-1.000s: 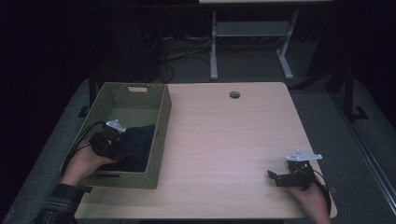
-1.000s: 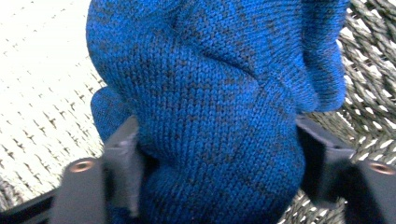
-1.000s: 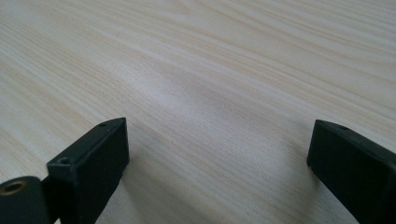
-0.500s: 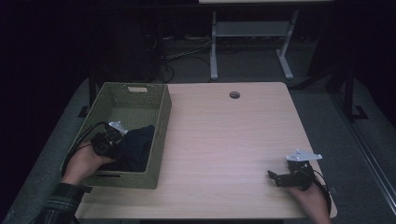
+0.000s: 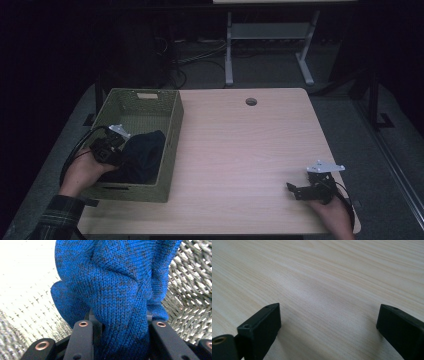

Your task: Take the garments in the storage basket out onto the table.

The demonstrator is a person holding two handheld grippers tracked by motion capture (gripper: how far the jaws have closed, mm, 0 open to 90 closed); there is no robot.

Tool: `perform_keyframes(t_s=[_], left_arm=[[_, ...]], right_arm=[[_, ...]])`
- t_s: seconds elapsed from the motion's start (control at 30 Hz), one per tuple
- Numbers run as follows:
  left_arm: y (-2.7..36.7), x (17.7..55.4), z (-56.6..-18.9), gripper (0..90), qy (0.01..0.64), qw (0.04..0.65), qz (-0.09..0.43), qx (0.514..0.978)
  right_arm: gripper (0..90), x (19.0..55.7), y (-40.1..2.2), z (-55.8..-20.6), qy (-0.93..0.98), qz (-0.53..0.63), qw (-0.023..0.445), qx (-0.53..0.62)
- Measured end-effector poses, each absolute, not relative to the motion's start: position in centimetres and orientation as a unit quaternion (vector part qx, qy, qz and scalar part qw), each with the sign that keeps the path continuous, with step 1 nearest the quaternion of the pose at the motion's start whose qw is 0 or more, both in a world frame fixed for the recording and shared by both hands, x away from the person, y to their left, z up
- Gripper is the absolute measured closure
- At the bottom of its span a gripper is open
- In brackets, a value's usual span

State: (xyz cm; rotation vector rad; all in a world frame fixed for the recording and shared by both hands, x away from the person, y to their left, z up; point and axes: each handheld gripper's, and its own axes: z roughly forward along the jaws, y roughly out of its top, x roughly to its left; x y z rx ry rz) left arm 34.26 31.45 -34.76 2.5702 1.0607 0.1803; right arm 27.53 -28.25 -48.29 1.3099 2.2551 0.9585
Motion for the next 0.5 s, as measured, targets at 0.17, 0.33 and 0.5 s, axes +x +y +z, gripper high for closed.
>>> perform_keyframes(t_s=[0.17,0.33,0.5], left_arm=[[31.7,34.1,-33.6,66.8,0.379,0.184,0.068,0.904],[31.8,34.1,-32.6,66.7,0.381,0.191,0.071,0.902],[31.9,34.2,-31.6,66.6,0.386,0.2,0.075,0.897]], right_arm=[[5.3,27.5,-28.2,-48.3,0.798,0.339,0.181,0.464],[5.3,27.5,-28.2,-48.3,0.798,0.339,0.18,0.464],[5.3,27.5,-28.2,-48.3,0.798,0.34,0.181,0.464]])
